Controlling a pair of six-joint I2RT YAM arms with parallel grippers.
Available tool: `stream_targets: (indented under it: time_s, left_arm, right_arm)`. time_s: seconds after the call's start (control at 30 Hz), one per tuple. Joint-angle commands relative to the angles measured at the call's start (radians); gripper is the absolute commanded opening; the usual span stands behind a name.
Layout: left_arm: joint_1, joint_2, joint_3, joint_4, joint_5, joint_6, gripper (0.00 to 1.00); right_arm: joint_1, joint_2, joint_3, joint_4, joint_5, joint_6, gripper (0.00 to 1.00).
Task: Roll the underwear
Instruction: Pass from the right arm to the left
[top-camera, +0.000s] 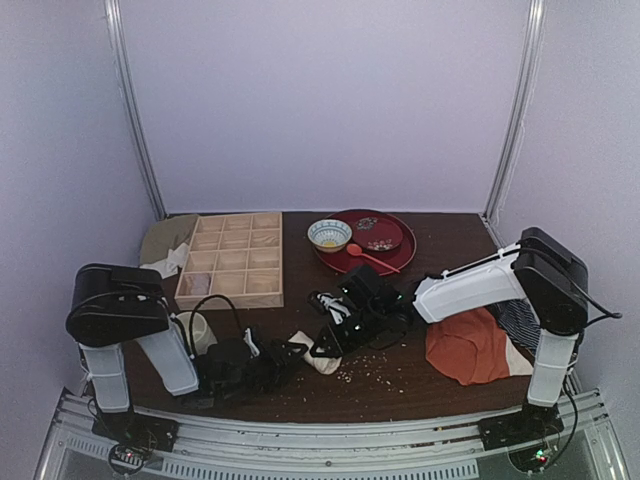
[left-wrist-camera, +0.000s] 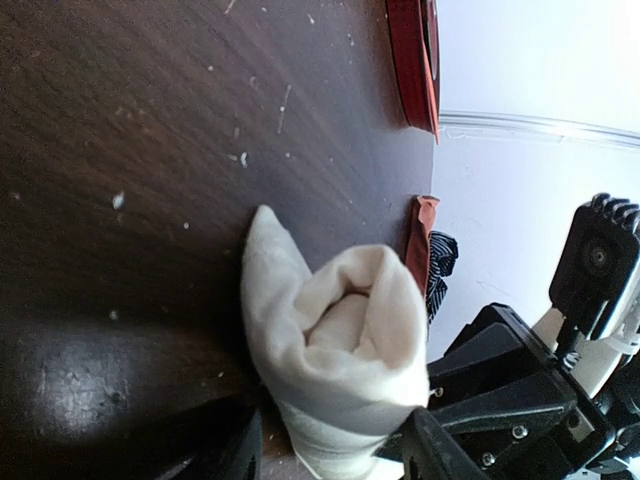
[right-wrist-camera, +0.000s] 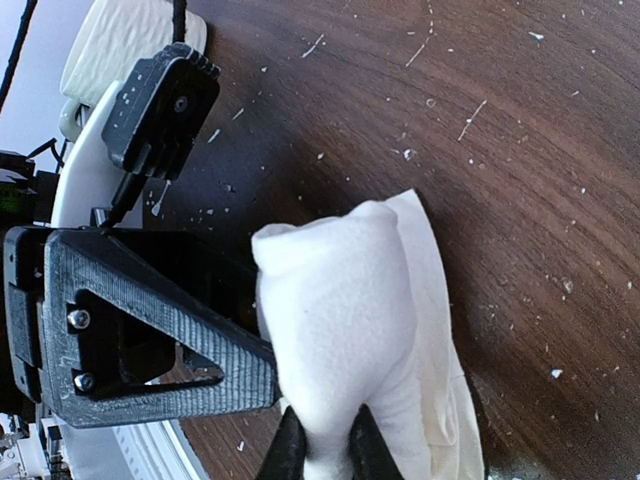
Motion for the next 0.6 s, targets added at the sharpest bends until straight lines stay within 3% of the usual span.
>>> stream_targets:
  time_s: [0.0,0.33,0.57]
  left_arm:
    - [0.005,0.040,0.036,0.020,-0.045,0.003,0.68]
    - [0.014,0.071,0.077,0.026,-0.044,0.010,0.66]
    - [0.016,0.074,0.072,0.023,-0.045,0.003,0.34]
  right_arm:
    - [0.026,0.029,-0.053,-0.126,0.024,0.008,0.00]
    - [0.034,0.019,-0.063,-0.134,0.026,0.002,0.01]
    - [0.035,0.019,-0.058,-0.134,0.023,0.000,0.03]
